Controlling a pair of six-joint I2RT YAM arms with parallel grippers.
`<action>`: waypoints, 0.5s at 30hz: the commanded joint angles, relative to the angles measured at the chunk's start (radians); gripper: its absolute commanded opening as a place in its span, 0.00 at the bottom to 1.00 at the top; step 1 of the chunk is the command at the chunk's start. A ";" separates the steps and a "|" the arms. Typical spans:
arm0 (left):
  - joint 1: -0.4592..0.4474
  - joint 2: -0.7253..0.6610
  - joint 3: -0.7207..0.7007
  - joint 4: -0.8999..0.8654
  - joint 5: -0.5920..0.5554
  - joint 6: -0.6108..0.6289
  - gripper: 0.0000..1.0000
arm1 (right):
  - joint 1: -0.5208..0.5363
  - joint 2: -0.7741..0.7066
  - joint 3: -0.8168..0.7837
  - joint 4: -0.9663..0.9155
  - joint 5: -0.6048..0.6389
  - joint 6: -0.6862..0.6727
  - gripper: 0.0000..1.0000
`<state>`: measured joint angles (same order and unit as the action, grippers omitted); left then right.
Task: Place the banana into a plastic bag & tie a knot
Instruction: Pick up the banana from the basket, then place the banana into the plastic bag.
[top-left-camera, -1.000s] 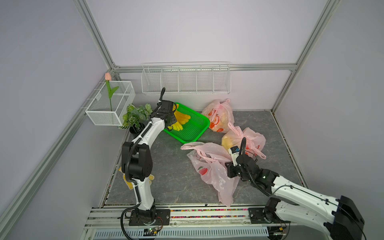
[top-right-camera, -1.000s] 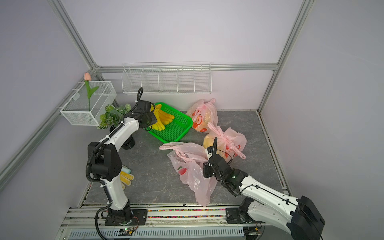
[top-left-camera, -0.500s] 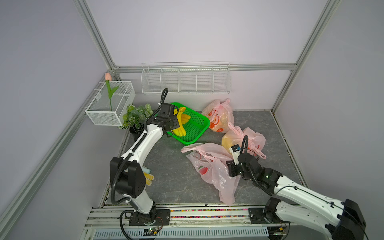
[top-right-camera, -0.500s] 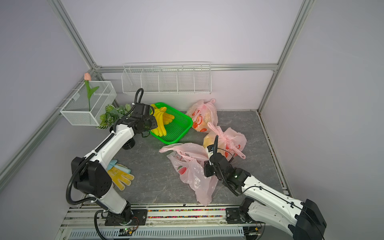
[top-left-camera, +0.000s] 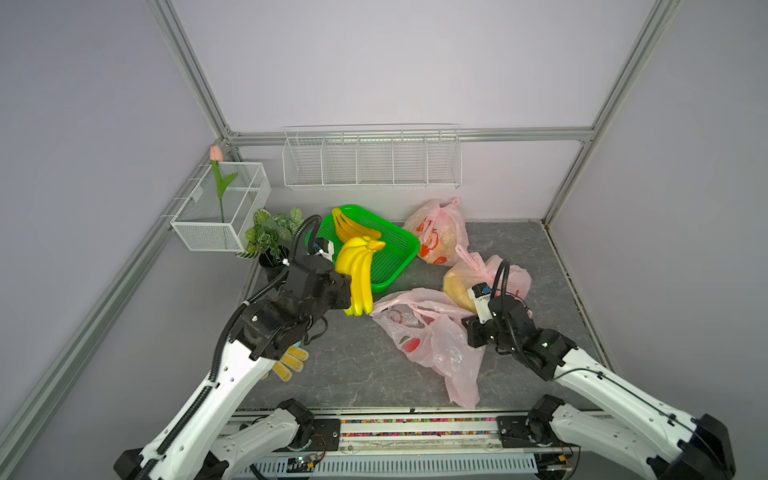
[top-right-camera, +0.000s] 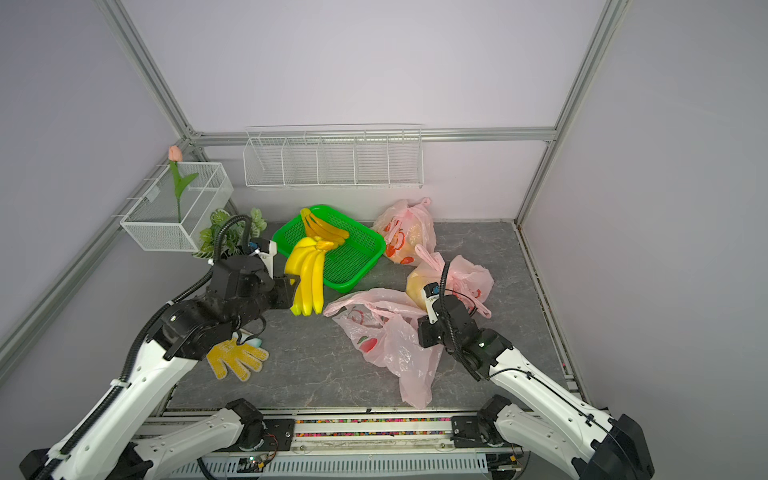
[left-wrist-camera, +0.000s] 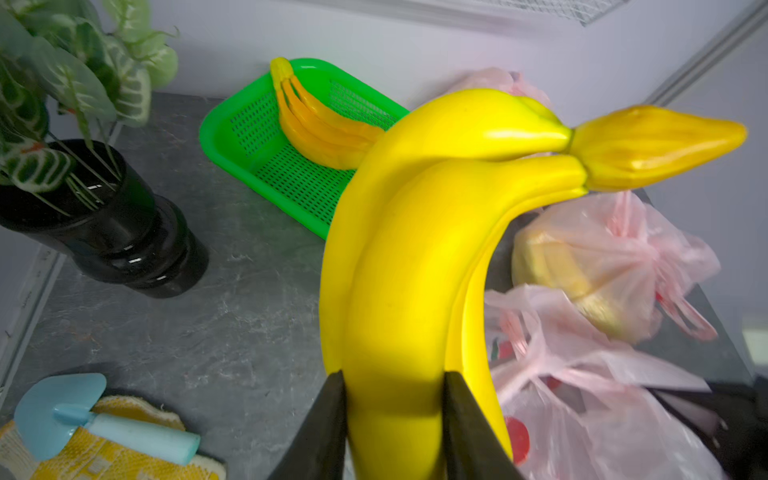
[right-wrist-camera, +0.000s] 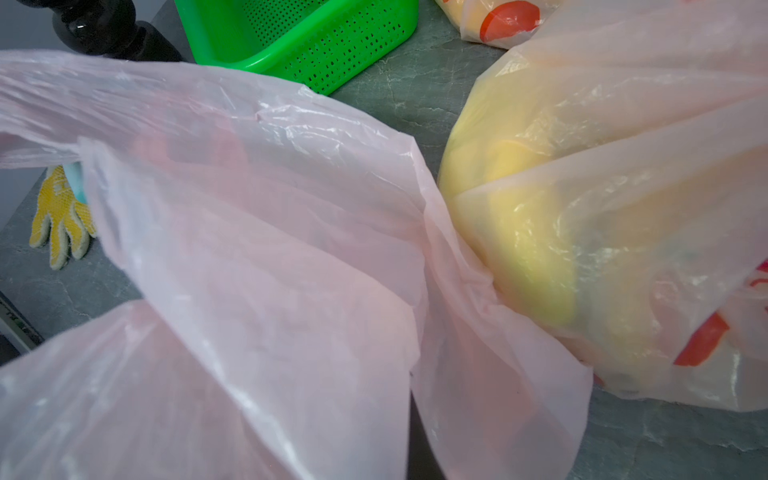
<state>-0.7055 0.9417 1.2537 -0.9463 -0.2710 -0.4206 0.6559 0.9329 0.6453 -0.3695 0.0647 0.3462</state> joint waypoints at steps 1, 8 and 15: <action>-0.103 -0.044 -0.055 -0.177 -0.070 -0.081 0.10 | -0.029 -0.017 0.024 -0.011 -0.044 -0.028 0.07; -0.395 0.008 -0.138 -0.231 -0.085 -0.168 0.09 | -0.039 -0.003 0.045 -0.030 -0.044 -0.042 0.07; -0.476 0.157 -0.193 -0.145 -0.153 -0.211 0.10 | -0.039 -0.005 0.061 -0.026 -0.055 -0.061 0.07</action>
<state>-1.1782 1.0660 1.0836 -1.1156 -0.3550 -0.5797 0.6224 0.9333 0.6754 -0.3901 0.0299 0.3138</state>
